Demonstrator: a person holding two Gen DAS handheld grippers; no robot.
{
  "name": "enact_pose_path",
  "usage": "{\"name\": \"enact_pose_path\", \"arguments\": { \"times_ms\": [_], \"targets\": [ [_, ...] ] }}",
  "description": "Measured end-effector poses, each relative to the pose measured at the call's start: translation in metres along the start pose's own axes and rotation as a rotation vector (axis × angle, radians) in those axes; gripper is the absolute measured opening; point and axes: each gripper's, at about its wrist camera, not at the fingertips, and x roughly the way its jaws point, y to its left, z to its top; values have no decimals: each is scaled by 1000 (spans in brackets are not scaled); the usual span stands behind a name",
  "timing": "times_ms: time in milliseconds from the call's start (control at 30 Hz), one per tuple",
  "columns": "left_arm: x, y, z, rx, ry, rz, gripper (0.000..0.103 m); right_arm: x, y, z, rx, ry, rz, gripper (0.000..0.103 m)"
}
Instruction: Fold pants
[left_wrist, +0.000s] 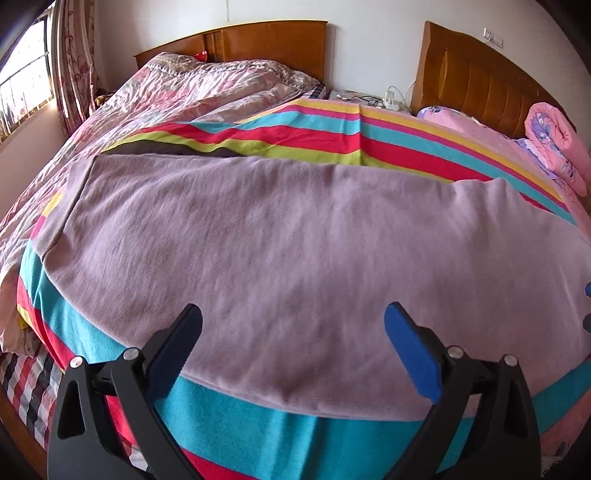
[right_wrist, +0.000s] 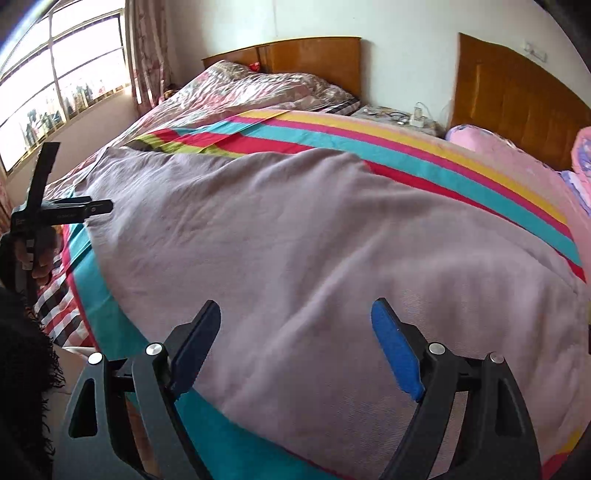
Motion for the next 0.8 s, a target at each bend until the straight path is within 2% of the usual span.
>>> {"name": "enact_pose_path", "arguments": {
  "times_ms": [100,167,200,267,333,367,467,500,567,600,633,667,700,800],
  "targets": [
    [1,-24,8,63,-16,-25,100,-8,-55,-15,157,20,-142,84],
    [10,-20,10,38,0,-5,100,-8,-86,-32,254,43,-206,84],
    [15,-12,10,-7,12,-6,100,-8,-98,-41,287,52,-210,85],
    [17,18,8,-145,32,-40,100,-13,-103,-49,263,20,-185,84],
    [5,54,0,-298,9,-51,100,-14,-102,-47,234,40,-204,84],
    [-3,72,-5,-356,-14,-39,100,-16,-103,-44,237,40,-217,84],
    [-25,132,-20,-504,-77,65,100,-26,-106,-24,260,-24,-217,85],
    [-28,156,-26,-578,-87,64,100,-28,-104,-15,250,-50,-214,85],
    [-28,208,-42,-775,-117,-11,98,-26,-98,2,213,-93,-209,87],
    [-26,231,-51,-879,-141,-72,95,-21,-95,9,204,-106,-210,87],
    [-23,252,-59,-968,-167,-141,92,-15,-91,16,203,-112,-203,87],
    [-18,267,-64,-1029,-177,-187,83,-10,-87,23,207,-114,-182,87],
    [-13,277,-64,-1053,-175,-195,76,-3,-82,30,210,-114,-159,87],
    [-6,281,-48,-999,-185,-182,67,13,-58,47,190,-115,-89,87]
  ]
}}
